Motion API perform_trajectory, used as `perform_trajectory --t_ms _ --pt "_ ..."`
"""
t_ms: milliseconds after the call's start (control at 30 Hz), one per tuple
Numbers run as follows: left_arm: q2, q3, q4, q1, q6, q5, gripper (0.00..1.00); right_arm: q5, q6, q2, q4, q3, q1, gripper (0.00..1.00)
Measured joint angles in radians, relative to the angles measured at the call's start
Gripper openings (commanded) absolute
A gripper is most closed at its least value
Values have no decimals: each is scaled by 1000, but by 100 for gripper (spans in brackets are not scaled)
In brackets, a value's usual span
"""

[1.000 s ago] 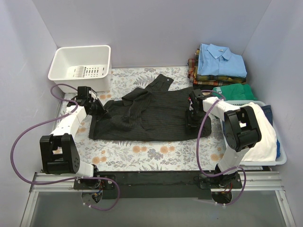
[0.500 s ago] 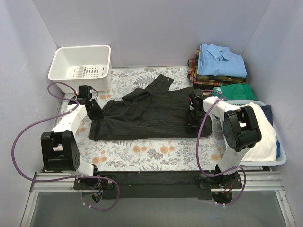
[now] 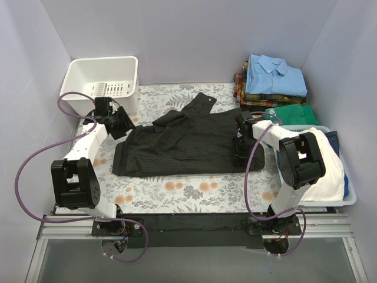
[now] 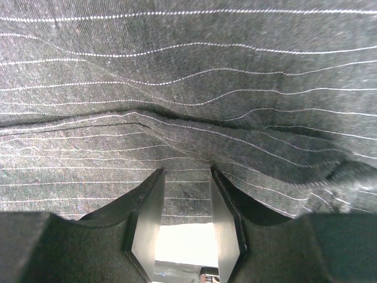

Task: Fold and stack the long sleeve shirts
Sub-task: Fold the shirt

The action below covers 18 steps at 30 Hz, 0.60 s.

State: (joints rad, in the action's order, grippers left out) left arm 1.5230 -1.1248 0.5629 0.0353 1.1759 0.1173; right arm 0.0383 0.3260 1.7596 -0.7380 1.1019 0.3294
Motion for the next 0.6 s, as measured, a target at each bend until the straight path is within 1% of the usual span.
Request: perform_trajectory --t_ms 100,200,400,467,600 --pt "10 -29 -61 -13 -2 78 55 -11 -2 0 -6 11 0 47" --pt "72 -84 -107 -66 -4 128 56 -33 -9 0 -17 37 0 50" --pt "268 -203 -180 -212 -8 169 56 -77 -34 -28 -22 116 0 54" --pt "335 -263 -177 -232 -2 176 56 -81 -41 -48 -22 140 0 54" --pt "436 -390 -164 -243 16 163 59 -82 -46 -79 -22 174 0 54"
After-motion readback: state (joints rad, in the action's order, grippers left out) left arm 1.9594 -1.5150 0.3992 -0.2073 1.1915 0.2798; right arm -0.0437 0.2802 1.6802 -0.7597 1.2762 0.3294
